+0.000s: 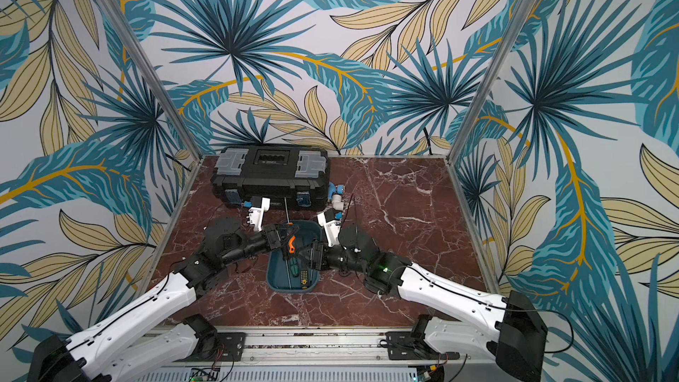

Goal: Put the screwdriver on the desktop into the storage box
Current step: Place the screwdriver in the storage box.

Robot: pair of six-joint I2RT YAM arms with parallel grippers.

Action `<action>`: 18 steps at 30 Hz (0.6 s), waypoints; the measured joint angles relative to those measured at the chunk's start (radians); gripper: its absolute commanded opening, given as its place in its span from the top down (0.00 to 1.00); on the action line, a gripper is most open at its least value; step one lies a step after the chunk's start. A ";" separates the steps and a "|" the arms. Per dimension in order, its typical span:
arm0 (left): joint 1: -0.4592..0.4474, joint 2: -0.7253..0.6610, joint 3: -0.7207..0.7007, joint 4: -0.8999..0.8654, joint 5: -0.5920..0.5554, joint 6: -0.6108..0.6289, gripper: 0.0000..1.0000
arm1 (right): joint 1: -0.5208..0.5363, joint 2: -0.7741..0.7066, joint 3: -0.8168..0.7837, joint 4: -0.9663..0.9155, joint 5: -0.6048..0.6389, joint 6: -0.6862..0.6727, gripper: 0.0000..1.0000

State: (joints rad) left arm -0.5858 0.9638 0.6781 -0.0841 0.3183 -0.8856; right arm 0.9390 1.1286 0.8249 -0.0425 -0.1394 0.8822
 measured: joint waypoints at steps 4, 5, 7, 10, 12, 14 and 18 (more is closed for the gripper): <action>0.001 0.061 0.047 -0.187 -0.079 0.105 1.00 | -0.008 -0.002 0.095 -0.250 0.176 -0.051 0.40; 0.001 0.075 0.047 -0.225 -0.095 0.122 1.00 | -0.014 -0.003 0.105 -0.300 0.216 -0.057 0.40; 0.000 0.099 0.045 -0.282 -0.119 0.147 1.00 | -0.028 -0.004 0.105 -0.373 0.269 -0.060 0.39; -0.007 0.119 0.043 -0.335 -0.163 0.179 1.00 | -0.053 -0.005 0.100 -0.457 0.323 -0.057 0.39; -0.017 0.131 0.040 -0.352 -0.183 0.195 1.00 | -0.065 -0.008 0.091 -0.481 0.340 -0.053 0.40; -0.027 0.145 0.030 -0.356 -0.198 0.204 1.00 | -0.073 -0.011 0.083 -0.502 0.349 -0.049 0.40; -0.041 0.174 0.011 -0.357 -0.222 0.209 0.95 | -0.079 -0.013 0.078 -0.525 0.353 -0.048 0.40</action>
State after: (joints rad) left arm -0.6266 1.1374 0.6891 -0.4408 0.0963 -0.6765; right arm 0.8597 1.1160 0.9031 -0.5671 0.2134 0.8345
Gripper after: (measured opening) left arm 0.209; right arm 0.601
